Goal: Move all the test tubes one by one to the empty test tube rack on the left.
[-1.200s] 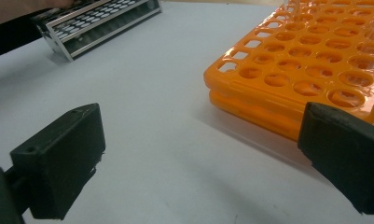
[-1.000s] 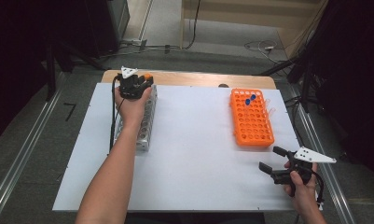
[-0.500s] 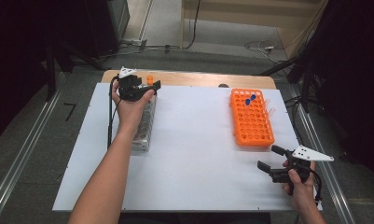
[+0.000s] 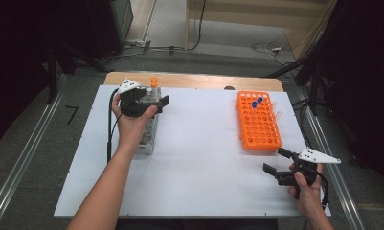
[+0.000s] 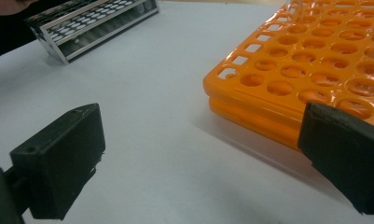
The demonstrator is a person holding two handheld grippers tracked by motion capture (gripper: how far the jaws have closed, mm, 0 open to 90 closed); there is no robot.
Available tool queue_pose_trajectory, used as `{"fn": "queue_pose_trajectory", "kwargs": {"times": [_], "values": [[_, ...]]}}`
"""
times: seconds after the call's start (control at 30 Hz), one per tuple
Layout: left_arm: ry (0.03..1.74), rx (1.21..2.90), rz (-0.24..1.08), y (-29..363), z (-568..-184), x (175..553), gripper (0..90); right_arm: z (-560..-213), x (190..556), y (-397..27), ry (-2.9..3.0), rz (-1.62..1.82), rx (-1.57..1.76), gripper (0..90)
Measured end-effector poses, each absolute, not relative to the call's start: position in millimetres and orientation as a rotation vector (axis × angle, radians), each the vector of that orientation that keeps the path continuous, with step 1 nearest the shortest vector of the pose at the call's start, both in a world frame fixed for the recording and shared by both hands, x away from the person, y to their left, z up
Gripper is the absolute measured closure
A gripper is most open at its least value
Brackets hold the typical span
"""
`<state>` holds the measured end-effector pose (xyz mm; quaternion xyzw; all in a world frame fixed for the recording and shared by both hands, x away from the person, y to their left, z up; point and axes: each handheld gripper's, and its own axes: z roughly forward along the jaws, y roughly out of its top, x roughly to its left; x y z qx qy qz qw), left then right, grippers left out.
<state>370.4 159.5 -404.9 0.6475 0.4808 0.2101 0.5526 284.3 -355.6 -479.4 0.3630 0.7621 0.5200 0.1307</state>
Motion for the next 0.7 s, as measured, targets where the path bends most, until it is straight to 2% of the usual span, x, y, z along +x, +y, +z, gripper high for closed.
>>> {"fn": "queue_pose_trajectory", "kwargs": {"times": [0.7], "values": [[0.985, 1.57, 0.444, 138.5, -413.4, 289.8, 0.0, -467.3, 299.9, -357.6, 2.137, 1.491, 1.128, 0.0]]}}
